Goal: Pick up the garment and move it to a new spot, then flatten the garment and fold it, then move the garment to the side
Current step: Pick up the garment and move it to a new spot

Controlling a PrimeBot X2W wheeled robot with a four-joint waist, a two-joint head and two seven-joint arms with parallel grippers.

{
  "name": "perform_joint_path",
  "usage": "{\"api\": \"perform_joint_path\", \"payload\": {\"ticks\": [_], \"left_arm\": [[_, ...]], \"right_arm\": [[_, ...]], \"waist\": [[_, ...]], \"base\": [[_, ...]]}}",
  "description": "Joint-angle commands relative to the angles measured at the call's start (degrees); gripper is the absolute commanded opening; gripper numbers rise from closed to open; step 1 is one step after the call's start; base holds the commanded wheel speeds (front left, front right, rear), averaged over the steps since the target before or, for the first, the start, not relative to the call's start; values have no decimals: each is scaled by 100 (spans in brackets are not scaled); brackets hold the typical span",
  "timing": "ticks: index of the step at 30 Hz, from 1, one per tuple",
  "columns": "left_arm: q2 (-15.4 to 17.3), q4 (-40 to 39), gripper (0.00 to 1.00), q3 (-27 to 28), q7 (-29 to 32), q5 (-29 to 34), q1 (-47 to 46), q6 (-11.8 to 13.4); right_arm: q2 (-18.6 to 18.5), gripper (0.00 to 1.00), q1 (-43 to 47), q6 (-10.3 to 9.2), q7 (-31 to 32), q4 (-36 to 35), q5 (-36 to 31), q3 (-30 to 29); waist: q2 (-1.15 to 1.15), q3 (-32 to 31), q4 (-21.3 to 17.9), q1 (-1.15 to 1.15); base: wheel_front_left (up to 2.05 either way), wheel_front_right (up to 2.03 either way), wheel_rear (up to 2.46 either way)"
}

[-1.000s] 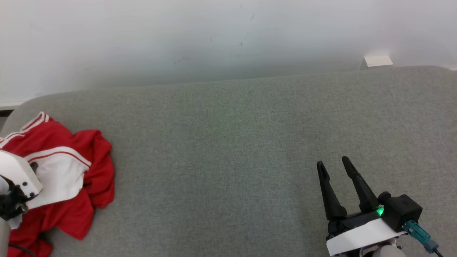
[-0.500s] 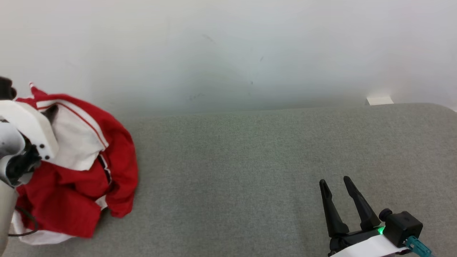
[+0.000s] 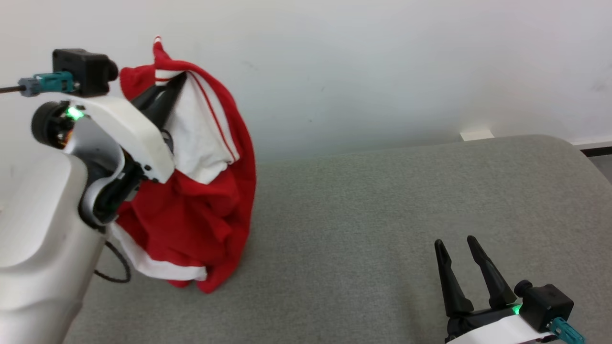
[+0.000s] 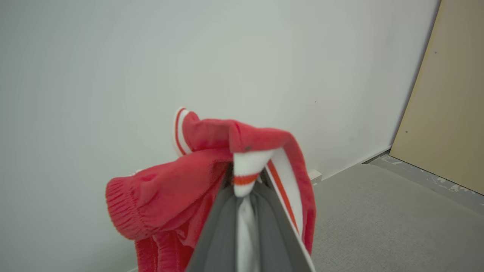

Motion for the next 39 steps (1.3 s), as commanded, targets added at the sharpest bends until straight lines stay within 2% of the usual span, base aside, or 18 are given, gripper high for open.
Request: {"api": "perform_joint_path", "payload": {"ticks": [1,11,12,13,17,23,24,25,26,32,39], "left_arm": [[-119,-173,0,15,-129,46,-13,76],[-790,-389,0,-135,-705,-38,382,275],[-953,-219,0,-231,-871,-50,605,270],[-953,-219,0,-231,-871,-50,605,270],[-1311,326,0,-564,-1251,39,1112,225],[-1759,1663,0,-1097,-1923,399,1629,183],[-1848,1870,27,-1139,-2015,400,1649,153],[-1908,2060,89,-1180,-2115,435,1627,143],[-1947,2241,100,-1230,-2206,482,1585,129],[-2104,2623,100,-1298,-2684,551,1269,43],[-1932,2109,100,-1054,-2837,594,1253,62]], "right_arm": [[-24,100,22,-10,5,-22,-47,-43],[-21,100,-46,-10,5,-33,-112,-144],[-21,100,-62,-10,5,-16,-95,-73],[-21,100,-62,-10,5,-16,-95,-73],[-23,100,-113,-10,6,33,-74,20],[-23,100,-180,-11,6,92,-56,136],[-22,100,-180,-10,5,112,-59,156],[-21,100,-184,-10,5,133,-60,174],[-22,100,-184,-10,5,146,-66,178],[-21,100,-135,-10,6,212,-126,132],[-22,100,-31,-10,6,176,-105,63]], "waist": [[0,20,-202,0],[0,202,-828,0],[0,256,-953,0],[0,256,-953,0],[0,344,-1155,0],[0,432,-1309,0],[0,436,-1310,0],[0,438,-1305,0],[0,440,-1286,0],[0,373,-974,0],[0,238,-382,0]], "base": [[0,0,0],[0,0,0],[0,0,0],[0,0,0],[0,0,0],[0,0,0],[0,0,0],[0,0,0],[0,0,0],[0,0,0],[0,0,0]]}}
